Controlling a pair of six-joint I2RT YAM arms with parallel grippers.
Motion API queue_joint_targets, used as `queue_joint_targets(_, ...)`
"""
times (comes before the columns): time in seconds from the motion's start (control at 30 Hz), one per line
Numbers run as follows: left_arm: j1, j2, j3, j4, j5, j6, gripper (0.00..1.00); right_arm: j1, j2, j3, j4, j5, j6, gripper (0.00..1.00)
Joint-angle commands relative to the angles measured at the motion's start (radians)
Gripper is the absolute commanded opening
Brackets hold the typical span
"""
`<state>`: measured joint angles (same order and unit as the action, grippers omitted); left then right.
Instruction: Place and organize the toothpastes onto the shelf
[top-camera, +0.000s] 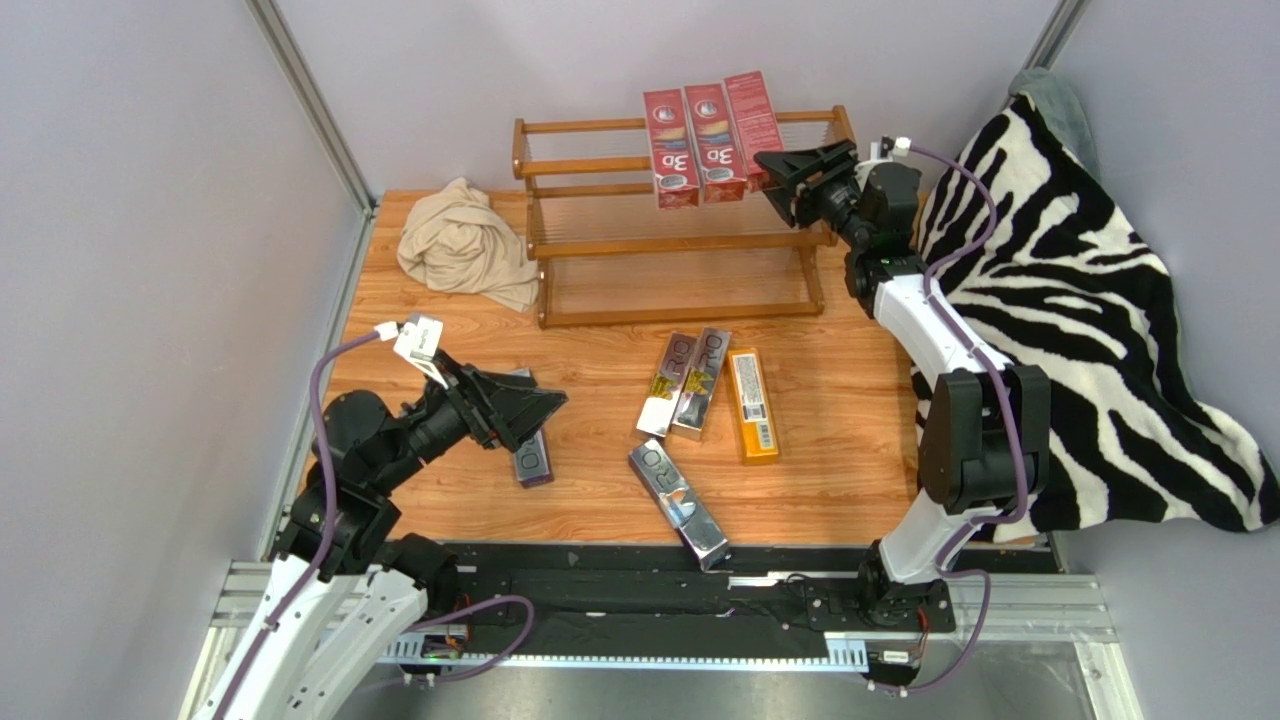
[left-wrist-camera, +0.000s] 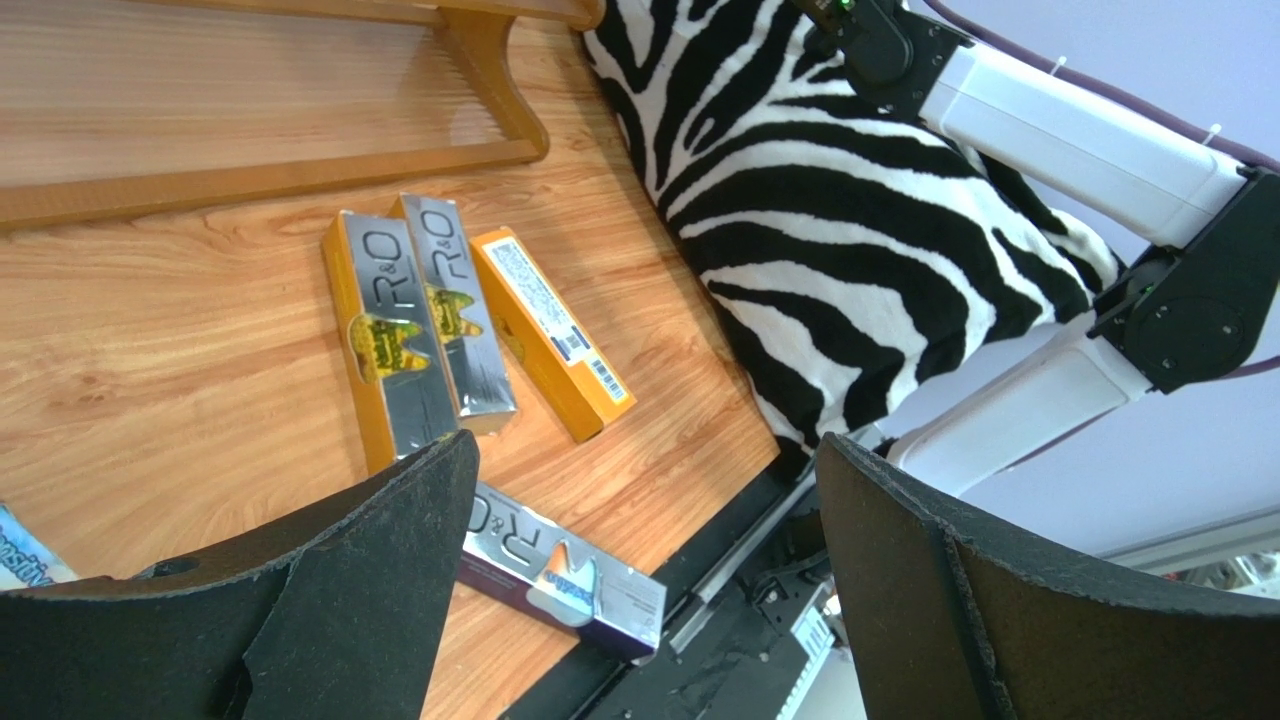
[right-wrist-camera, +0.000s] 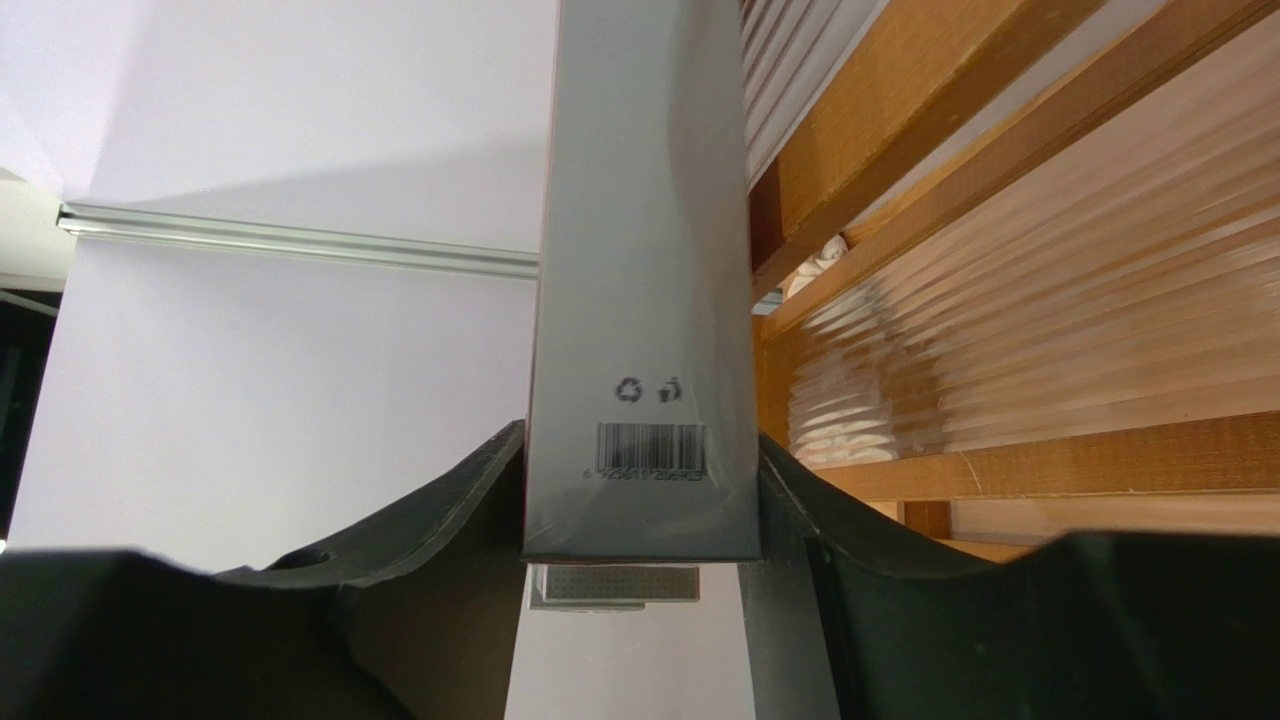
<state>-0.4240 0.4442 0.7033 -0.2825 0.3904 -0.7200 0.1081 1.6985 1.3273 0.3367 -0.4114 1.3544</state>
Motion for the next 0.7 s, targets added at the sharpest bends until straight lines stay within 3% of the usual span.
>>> queue_joint_targets(0.0, -0.002, -0.013, -0.01, 0.0, 0.001, -0.006, 0.92, 0.004, -0.033, -0.033, 0.102, -0.026, 0.015, 0.57)
queue_joint_targets(0.23, -0.002, -0.018, -0.028, 0.006, 0.002, -0.01, 0.92, 0.001, -0.062, -0.065, 0.14, -0.023, 0.032, 0.72)
queue_joint_targets(0.53, -0.002, -0.018, -0.042, 0.011, 0.002, -0.007, 0.92, -0.01, -0.122, -0.128, 0.218, -0.006, 0.015, 0.98)
queue_joint_targets(0.67, -0.004, -0.019, -0.045, 0.011, 0.001, -0.009, 0.92, -0.019, -0.145, -0.151, 0.22, -0.013, 0.029, 1.0)
